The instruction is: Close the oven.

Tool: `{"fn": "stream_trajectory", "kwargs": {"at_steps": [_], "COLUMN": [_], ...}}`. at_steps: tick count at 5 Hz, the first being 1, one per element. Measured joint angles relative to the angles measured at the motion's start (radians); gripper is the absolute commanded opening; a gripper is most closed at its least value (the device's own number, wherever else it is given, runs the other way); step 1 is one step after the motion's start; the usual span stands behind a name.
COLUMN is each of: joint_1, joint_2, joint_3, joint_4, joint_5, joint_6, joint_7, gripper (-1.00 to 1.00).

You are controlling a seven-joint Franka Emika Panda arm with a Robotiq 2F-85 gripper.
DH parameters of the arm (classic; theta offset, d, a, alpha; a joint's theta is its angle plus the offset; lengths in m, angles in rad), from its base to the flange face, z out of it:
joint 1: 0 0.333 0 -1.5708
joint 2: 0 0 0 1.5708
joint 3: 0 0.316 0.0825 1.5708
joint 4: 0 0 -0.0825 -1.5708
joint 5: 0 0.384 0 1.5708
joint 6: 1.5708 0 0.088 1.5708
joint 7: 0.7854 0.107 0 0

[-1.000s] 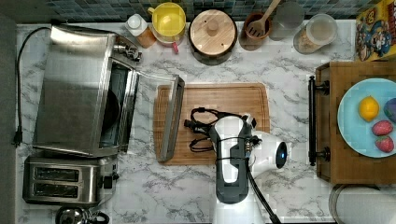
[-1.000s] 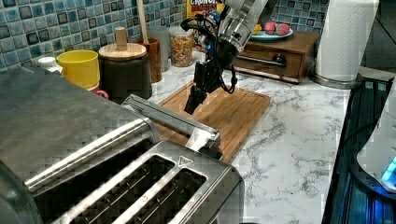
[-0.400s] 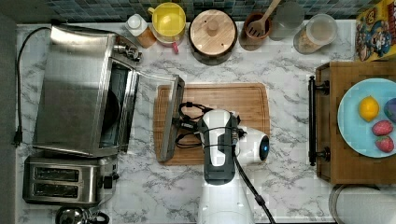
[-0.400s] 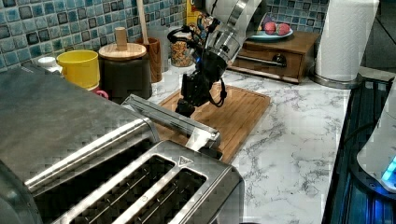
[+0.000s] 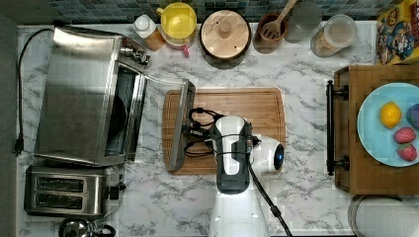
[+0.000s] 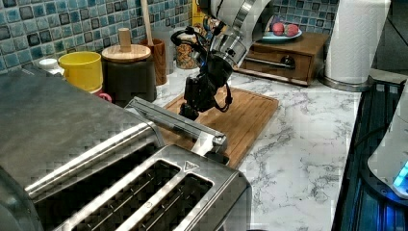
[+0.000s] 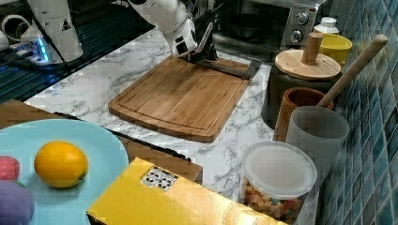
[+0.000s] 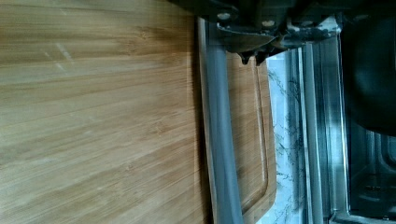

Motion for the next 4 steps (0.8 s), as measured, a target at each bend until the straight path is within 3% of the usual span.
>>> {"fn": "stream_trajectory", "kwargs": {"at_steps": [2,4], "joint_1": [-0.001,0.007], "joint_2": [-0.012,-0.144], "joint_3": [0.013,0.050], "joint_4": [-0.008,-0.033], "joint_5": [0.000,-0.048], "joint_6": [0.028,0.031], "joint_7": [0.010,0.079], "gripper": [-1.00,-1.00]}}
